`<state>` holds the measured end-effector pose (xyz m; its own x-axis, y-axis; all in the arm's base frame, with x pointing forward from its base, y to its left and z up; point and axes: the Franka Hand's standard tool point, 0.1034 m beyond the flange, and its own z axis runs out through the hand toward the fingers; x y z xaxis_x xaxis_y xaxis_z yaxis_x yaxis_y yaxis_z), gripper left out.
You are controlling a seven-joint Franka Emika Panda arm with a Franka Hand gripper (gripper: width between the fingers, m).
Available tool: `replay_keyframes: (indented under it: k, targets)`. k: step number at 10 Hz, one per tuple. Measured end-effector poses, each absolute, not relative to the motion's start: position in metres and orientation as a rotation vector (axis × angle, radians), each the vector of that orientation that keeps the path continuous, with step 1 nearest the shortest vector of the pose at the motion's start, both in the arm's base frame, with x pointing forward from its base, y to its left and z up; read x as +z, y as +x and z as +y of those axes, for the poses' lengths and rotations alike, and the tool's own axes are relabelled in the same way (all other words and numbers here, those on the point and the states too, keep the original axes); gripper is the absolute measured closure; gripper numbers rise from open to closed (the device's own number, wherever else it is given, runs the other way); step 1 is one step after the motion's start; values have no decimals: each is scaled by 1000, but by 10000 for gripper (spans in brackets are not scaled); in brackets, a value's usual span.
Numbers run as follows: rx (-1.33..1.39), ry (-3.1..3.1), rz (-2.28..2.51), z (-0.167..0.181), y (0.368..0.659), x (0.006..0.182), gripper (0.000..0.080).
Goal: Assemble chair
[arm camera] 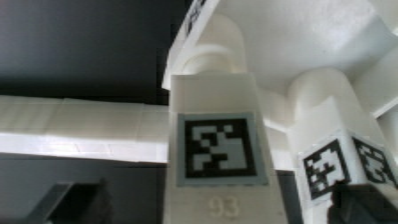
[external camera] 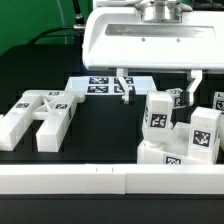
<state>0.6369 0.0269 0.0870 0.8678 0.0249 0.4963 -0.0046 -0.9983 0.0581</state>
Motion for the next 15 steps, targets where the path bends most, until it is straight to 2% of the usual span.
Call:
replay_keyframes:
  k: [2, 5, 8, 13, 15]
  targets:
    - [794, 2975, 31, 24, 638, 90, 152]
    - [759, 2997, 36, 26, 642, 109, 150]
    - [698, 3014, 36, 27, 637, 101, 150]
    - [154, 3120, 31, 31, 635, 93, 150]
    - [114, 3121, 30, 30, 639, 90, 150]
